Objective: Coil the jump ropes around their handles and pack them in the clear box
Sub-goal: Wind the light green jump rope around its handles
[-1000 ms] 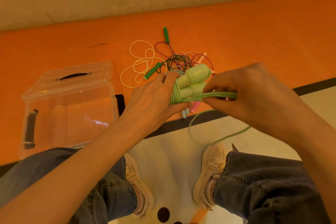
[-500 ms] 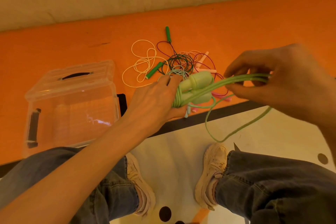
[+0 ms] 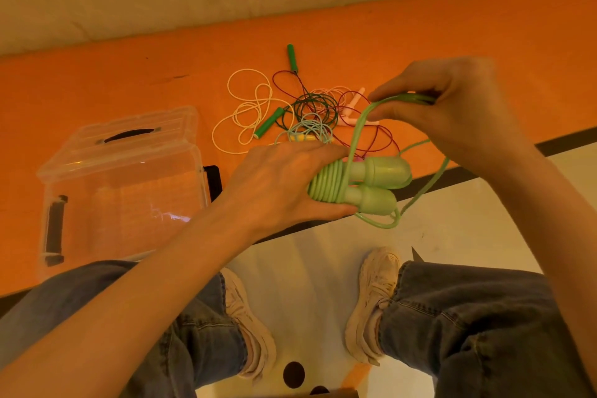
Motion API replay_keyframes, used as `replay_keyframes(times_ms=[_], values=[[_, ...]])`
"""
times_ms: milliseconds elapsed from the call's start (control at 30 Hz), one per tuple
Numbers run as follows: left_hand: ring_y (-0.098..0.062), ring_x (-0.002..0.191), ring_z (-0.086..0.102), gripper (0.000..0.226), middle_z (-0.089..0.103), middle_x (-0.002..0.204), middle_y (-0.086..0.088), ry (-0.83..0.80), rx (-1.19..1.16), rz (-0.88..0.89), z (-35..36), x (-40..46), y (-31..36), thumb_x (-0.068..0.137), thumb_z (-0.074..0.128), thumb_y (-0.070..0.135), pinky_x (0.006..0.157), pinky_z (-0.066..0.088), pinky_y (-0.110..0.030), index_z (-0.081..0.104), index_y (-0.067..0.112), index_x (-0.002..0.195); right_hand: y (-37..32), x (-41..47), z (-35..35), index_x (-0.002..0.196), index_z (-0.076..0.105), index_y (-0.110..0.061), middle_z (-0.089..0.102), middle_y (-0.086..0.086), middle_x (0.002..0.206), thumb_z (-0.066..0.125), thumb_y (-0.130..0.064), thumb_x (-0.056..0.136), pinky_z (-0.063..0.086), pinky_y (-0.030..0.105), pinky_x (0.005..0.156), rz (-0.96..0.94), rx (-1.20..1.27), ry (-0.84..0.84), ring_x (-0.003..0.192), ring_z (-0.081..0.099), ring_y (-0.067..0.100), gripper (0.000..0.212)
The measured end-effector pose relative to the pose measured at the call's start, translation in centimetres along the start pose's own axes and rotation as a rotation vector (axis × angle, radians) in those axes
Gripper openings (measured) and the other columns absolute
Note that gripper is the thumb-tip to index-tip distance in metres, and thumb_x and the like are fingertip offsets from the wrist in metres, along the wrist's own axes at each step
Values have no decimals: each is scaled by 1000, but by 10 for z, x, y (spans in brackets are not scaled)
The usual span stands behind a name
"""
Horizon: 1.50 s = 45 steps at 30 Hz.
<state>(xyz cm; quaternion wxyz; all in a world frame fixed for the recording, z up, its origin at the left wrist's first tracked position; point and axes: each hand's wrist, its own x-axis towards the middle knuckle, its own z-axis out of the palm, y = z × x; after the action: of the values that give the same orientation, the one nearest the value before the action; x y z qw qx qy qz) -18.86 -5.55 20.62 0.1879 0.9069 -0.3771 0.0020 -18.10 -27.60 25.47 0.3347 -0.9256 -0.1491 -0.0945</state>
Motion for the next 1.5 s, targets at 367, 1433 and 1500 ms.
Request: replay_keyframes(times_ms=[367, 1433, 1500], values=[[-10, 95, 62, 71, 61, 124, 13, 9, -37, 68, -2, -1, 0, 77, 53, 70, 59, 47, -27, 41, 36, 138, 8, 2, 5, 87, 74, -30, 70, -9, 82, 77, -36, 74, 49, 42, 66, 102, -3, -61, 74, 64, 13, 15], [-22, 97, 59, 75, 57, 119, 1, 157, -164, -385, 7, 0, -7, 81, 60, 60, 60, 40, -32, 32, 23, 139, -13, -21, 13, 90, 73, -30, 48, -9, 53, 44, -38, 97, 36, 18, 55, 428, 123, -841, 50, 40, 5, 30], [-24, 96, 59, 68, 55, 121, 1, 143, -98, -360, 6, 0, -7, 83, 57, 60, 58, 39, -32, 36, 22, 136, -16, -21, 11, 83, 73, -27, 44, -7, 52, 44, -39, 97, 34, 17, 52, 422, 172, -816, 49, 37, 7, 34]])
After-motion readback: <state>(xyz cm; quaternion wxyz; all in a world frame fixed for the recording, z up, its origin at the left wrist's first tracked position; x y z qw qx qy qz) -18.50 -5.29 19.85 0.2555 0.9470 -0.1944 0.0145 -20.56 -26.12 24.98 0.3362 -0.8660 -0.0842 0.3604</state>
